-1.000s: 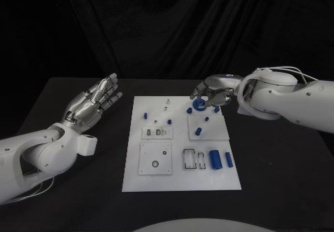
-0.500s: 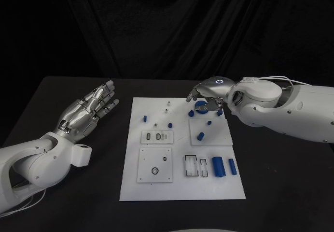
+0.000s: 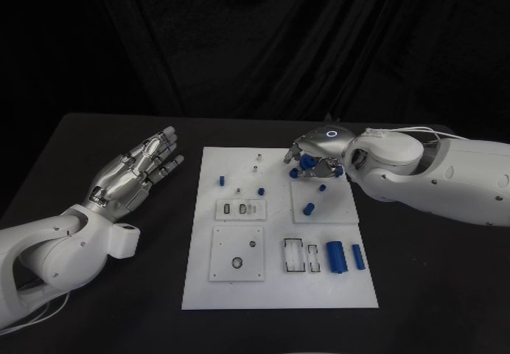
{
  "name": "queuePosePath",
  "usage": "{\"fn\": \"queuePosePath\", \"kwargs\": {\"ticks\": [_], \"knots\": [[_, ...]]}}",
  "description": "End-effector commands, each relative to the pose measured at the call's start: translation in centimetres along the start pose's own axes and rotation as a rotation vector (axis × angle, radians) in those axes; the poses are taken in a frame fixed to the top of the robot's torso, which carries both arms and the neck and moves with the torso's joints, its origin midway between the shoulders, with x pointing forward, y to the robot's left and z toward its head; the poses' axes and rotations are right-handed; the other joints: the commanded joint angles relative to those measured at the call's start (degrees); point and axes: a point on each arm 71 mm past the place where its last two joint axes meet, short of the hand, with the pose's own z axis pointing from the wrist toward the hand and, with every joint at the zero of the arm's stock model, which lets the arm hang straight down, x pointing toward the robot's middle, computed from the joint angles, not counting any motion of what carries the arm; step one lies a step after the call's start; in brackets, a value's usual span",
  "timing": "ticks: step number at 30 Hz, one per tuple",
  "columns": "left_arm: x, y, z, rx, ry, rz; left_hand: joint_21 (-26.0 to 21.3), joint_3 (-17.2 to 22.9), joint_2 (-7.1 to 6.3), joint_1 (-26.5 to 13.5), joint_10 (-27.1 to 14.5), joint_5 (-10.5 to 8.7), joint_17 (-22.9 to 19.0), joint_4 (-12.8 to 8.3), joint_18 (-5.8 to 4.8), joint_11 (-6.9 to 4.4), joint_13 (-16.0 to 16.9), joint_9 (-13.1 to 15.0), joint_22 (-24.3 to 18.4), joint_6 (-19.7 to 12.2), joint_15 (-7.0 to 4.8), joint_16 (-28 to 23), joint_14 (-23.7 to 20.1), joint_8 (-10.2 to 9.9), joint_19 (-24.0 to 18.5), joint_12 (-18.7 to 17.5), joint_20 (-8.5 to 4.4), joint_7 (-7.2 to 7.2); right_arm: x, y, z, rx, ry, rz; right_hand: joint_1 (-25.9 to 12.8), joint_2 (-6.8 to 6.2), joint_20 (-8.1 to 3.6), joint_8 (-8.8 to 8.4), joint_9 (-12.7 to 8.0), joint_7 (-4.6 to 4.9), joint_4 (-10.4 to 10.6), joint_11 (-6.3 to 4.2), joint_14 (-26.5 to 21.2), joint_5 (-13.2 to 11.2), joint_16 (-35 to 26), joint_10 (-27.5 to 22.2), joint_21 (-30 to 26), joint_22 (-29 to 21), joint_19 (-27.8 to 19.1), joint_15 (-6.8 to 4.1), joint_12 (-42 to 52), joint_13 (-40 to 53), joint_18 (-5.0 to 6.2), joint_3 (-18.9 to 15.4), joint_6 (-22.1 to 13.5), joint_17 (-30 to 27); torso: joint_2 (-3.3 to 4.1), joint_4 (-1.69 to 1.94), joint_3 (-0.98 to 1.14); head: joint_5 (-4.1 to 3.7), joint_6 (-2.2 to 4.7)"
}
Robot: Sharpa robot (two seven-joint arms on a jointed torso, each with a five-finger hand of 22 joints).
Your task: Assemble the parts on the task board
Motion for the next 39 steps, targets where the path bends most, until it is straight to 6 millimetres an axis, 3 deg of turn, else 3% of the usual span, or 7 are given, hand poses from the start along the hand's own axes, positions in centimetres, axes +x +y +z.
{"fn": "queuePosePath", "kwargs": {"ticks": [1,3,5,9,13,31,39], "knots": [[0.2,-1.1,0.0,0.139,0.020,-0.010,0.0,0.4,0.17,0.6,0.1,0.43,-0.1,-0.1,0.55,0.36,0.1,0.0,0.0,0.0,0.37,-0.3,0.0,-0.4,0.0,0.3,0.32,0.25,0.2,0.0,-0.1,0.008,0.008,-0.015,0.0,-0.91,-0.12,-0.19,0.5,-0.49,-0.1,-0.11,-0.5,1.9,0.2,-0.7,0.1,0.1,-0.2,-0.21,0.3,0.6,-0.37,0.8,0.0,-0.3,-0.20,0.06,-0.10,0.09,-0.41],[0.2,-1.1,0.0,0.138,0.021,-0.010,0.0,0.4,0.18,0.6,0.1,0.46,-0.1,-0.1,0.55,0.38,0.1,0.0,0.0,0.0,0.38,-0.3,0.0,-0.4,0.0,0.3,0.33,0.26,0.3,0.0,-0.1,0.004,0.009,-0.015,0.0,-1.05,-0.12,-0.21,0.7,-0.50,-0.1,-0.10,-0.6,2.4,0.1,-0.8,0.1,0.2,-0.3,-0.22,0.4,0.8,-0.37,1.0,0.0,-0.3,-0.23,0.06,-0.05,0.18,-0.49],[0.2,-1.1,0.1,0.137,0.022,-0.010,0.1,0.5,0.20,0.8,0.2,0.65,0.0,-0.1,0.55,0.51,0.1,0.0,0.0,0.0,0.48,-0.3,0.1,-0.3,0.0,0.3,0.44,0.34,0.3,0.1,-0.1,-0.001,0.009,-0.014,0.0,-1.48,-0.13,-0.22,1.3,-0.61,-0.2,-0.07,-0.7,4.7,0.2,-1.1,0.0,0.4,-0.4,-0.22,0.6,1.4,-0.36,1.9,0.0,-0.4,-0.25,0.05,-0.06,0.27,-0.59],[0.1,-1.1,0.1,0.137,0.021,-0.010,0.1,0.5,0.23,0.9,0.2,0.77,0.0,-0.1,0.55,0.59,0.1,0.0,0.0,0.1,0.56,-0.3,0.1,-0.3,0.1,0.4,0.52,0.40,0.4,0.2,-0.1,-0.012,0.013,-0.014,0.1,-1.65,-0.14,-0.19,1.7,-0.63,-0.3,-0.09,-0.8,5.8,0.1,-1.2,0.0,0.5,-0.4,-0.24,0.7,1.7,-0.36,2.6,0.1,-0.5,-0.30,-0.14,-0.18,0.56,-0.65],[0.1,-1.1,0.1,0.136,0.020,-0.009,0.1,0.7,0.25,1.1,0.2,1.02,0.0,-0.1,0.56,0.66,0.1,0.0,0.0,0.2,0.63,-0.3,0.1,-0.3,0.1,0.4,0.60,0.50,0.6,0.3,0.0,-0.019,0.014,-0.012,0.0,-2.03,-0.21,0.81,3.3,-1.00,-0.3,-0.17,-0.4,7.3,0.6,-0.5,0.3,1.2,0.0,-0.33,1.1,2.4,-0.47,4.4,1.5,0.1,-0.35,-0.15,-0.09,0.53,-0.70],[-0.4,-0.9,0.2,0.123,0.016,-0.003,0.1,1.3,0.19,2.3,0.1,2.14,0.0,-0.4,0.55,0.86,0.1,0.1,0.0,0.7,0.94,-0.3,0.2,-0.2,0.1,0.4,0.90,1.11,2.1,0.4,0.7,-0.047,0.024,-0.003,-1.4,-1.97,-0.60,8.49,17.2,-1.12,-0.5,-0.91,1.4,6.9,2.2,3.3,0.8,3.4,1.2,-0.84,2.7,5.0,-0.78,7.8,3.7,2.4,-0.50,-0.15,-0.15,0.79,-1.12],[-0.5,-0.8,0.3,0.119,0.018,-0.005,0.1,1.5,0.16,2.7,0.0,2.50,0.0,-0.4,0.55,0.75,0.0,0.1,0.0,1.1,1.10,-0.2,0.2,-0.1,0.1,0.3,1.01,1.54,2.2,0.5,0.9,-0.069,-0.004,0.001,-1.0,-0.75,-1.85,12.26,24.0,0.76,-0.9,-2.59,4.9,6.2,5.0,8.8,1.9,5.5,3.2,-2.15,3.2,5.5,-1.29,9.1,5.7,7.0,-0.51,-0.08,-0.10,0.56,-1.07]]}}
